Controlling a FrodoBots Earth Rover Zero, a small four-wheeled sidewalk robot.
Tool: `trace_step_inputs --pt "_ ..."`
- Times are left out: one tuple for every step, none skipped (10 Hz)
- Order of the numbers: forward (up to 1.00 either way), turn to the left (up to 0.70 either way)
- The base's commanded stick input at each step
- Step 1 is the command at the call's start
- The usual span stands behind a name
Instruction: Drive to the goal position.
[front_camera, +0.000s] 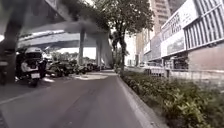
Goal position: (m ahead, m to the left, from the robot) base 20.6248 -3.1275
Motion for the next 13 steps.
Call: trace_step_inputs --pt "0.45 0.00" --pt "0.45 0.00" --pt "0.45 0.00" --pt "0.45 0.00" --pt "0.45 0.00" --pt "0.45 0.00" --pt "0.45 0.00" --pt "0.45 0.00" --pt "0.45 0.00" --pt "0.45 0.00" --pt "0.45 0.00" --pt "0.45 0.00" --pt "0.45 0.00"
